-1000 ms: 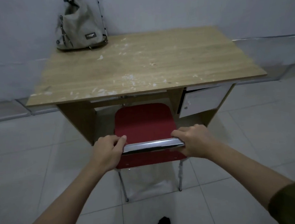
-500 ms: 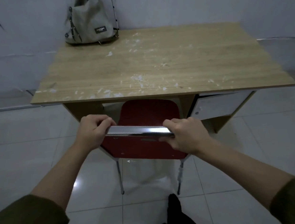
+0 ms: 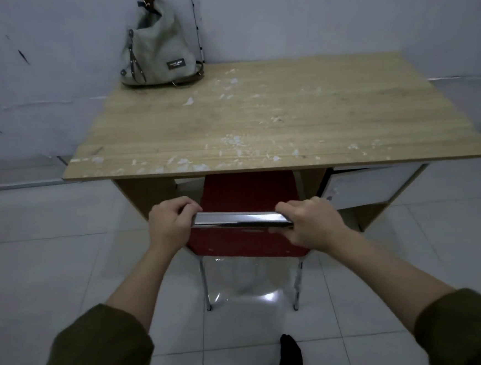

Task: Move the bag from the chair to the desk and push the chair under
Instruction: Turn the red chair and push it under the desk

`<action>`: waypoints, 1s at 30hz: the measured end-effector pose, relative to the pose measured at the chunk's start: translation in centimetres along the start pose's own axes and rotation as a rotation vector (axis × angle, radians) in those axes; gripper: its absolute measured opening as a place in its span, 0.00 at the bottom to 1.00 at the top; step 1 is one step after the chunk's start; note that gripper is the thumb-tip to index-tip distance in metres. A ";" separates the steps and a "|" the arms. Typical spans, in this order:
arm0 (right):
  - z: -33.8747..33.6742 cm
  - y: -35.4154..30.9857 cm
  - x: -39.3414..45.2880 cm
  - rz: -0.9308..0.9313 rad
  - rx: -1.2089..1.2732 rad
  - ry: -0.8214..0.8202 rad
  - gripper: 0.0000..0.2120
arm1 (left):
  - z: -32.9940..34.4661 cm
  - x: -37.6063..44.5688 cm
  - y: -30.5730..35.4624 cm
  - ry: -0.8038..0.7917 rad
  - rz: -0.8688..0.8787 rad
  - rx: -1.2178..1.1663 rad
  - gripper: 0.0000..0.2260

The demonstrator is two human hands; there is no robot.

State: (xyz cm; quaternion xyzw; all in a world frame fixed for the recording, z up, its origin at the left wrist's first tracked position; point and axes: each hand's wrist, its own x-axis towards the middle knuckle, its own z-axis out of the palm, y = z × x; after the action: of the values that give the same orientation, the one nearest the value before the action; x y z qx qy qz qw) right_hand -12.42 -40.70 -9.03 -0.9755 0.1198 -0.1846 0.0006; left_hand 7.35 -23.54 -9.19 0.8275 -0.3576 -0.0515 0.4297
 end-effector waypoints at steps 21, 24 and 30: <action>4.3 8.5 10.7 0.010 -0.066 0.082 0.19 | 4.5 13.5 -1.6 0.091 -0.002 -0.148 0.12; 4.6 8.3 11.1 -0.005 -0.064 0.087 0.19 | 4.2 13.9 -1.9 0.108 0.003 -0.144 0.14; 3.9 8.5 11.3 -0.063 -0.043 -0.017 0.19 | 3.4 13.7 -1.3 -0.017 -0.006 0.080 0.19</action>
State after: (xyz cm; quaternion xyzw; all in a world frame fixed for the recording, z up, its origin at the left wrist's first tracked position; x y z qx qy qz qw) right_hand -2.82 -51.76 -8.98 -0.9801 0.0928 -0.1736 -0.0249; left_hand 16.87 -34.06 -9.27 0.8447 -0.3604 -0.0454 0.3931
